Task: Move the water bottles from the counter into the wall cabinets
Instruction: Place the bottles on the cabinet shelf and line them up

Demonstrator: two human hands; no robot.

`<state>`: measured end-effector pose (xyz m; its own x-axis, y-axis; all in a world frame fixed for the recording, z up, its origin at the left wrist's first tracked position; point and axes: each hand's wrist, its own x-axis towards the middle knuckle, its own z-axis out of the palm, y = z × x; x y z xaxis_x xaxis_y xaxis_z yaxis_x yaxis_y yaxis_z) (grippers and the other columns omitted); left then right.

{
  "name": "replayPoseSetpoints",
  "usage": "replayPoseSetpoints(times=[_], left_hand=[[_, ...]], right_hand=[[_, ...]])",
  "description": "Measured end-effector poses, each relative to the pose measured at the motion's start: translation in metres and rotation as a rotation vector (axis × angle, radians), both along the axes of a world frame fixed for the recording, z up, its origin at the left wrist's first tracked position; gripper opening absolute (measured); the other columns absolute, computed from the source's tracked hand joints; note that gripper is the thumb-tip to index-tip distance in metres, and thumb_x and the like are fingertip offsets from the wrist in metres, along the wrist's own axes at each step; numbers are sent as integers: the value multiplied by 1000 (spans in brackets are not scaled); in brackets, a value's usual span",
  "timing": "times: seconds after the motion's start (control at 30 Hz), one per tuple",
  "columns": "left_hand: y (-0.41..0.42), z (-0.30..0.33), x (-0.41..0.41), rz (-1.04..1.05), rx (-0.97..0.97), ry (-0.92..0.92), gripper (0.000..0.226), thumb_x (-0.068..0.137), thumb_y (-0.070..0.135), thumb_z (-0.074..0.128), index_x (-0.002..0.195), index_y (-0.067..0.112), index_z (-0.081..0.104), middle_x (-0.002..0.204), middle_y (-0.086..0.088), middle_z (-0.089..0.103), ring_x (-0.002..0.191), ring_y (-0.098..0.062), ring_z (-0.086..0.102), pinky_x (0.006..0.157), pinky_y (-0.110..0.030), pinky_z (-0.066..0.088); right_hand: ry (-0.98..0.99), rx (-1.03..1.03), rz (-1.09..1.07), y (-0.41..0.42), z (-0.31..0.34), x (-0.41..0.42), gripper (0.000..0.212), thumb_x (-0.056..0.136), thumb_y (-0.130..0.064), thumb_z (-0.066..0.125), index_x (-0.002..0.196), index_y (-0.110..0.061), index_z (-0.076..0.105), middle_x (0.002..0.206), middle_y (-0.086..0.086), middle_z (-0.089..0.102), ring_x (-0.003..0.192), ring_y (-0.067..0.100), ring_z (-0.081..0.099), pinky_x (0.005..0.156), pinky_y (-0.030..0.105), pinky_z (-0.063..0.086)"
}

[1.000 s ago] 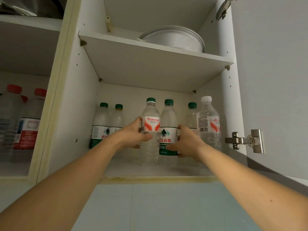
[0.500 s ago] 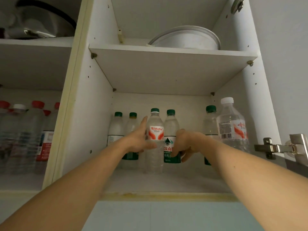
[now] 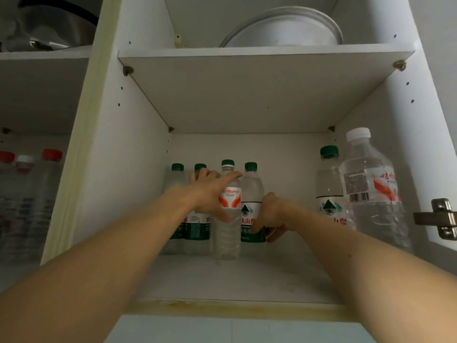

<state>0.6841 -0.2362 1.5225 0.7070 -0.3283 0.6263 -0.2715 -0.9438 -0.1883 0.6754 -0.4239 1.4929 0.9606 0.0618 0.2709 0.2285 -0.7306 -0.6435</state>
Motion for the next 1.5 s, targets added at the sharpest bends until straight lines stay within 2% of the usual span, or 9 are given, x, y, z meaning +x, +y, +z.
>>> replayPoseSetpoints(times=[0.23,0.37,0.5,0.63,0.8,1.0,1.3,1.43,1.5], left_hand=[[11,-13,21,-7,26,-155,113,67,69,76,151,51,2,157,-4,33,144,-32,17,115,-55,7],[16,-22,26,-15,-6,-158,111,70,74,70,153,49,1,160,-4,28,148,-33,11,118,-58,1],[14,-25,26,-9,9,-151,119,66,76,72,154,47,-2,164,-6,20,150,-33,6,119,-58,-3],[11,-29,26,17,34,-204,126,60,79,74,156,43,2,162,-7,20,149,-34,7,118,-56,0],[15,-29,27,34,39,-209,126,62,73,78,157,39,3,164,-6,17,151,-34,4,118,-58,-3],[17,-28,29,42,19,-161,127,65,68,80,158,37,-1,167,-5,13,153,-33,0,119,-58,-5],[15,-36,26,42,90,-256,130,62,69,81,158,30,2,161,-12,20,149,-37,9,119,-57,2],[22,-38,30,45,125,-240,143,55,73,83,157,30,-8,161,-11,13,149,-38,6,119,-58,-1],[21,-36,30,77,131,-245,146,55,73,83,158,28,-10,163,-12,8,150,-40,2,120,-58,-3]], right_hand=[[-48,-26,38,-4,-2,10,69,80,-10,83,131,-10,37,122,17,62,101,32,69,80,47,62],[-48,-46,33,-3,-4,11,67,82,-10,82,132,-10,38,123,16,62,103,31,68,82,47,62],[-65,-66,24,-2,-6,13,65,83,-11,80,134,-10,39,125,16,61,105,31,67,82,46,62],[-84,-88,1,1,-9,12,68,86,-15,79,137,-9,35,127,16,57,108,31,64,81,44,62],[-134,-125,-14,6,-14,15,74,86,-19,79,141,-8,30,130,16,55,111,31,62,71,38,61],[-181,-148,-41,12,-16,16,72,85,-20,79,139,-8,33,131,15,55,112,30,61,79,41,62],[-142,-143,-60,12,-20,13,77,84,-12,79,140,-9,28,129,17,54,106,32,65,78,45,62],[-208,-233,-72,11,-22,15,79,83,-20,81,141,-11,29,128,14,54,101,27,61,67,35,60],[-238,-257,-70,9,-22,17,82,81,-22,83,143,-12,29,130,12,56,106,27,60,71,32,57]])
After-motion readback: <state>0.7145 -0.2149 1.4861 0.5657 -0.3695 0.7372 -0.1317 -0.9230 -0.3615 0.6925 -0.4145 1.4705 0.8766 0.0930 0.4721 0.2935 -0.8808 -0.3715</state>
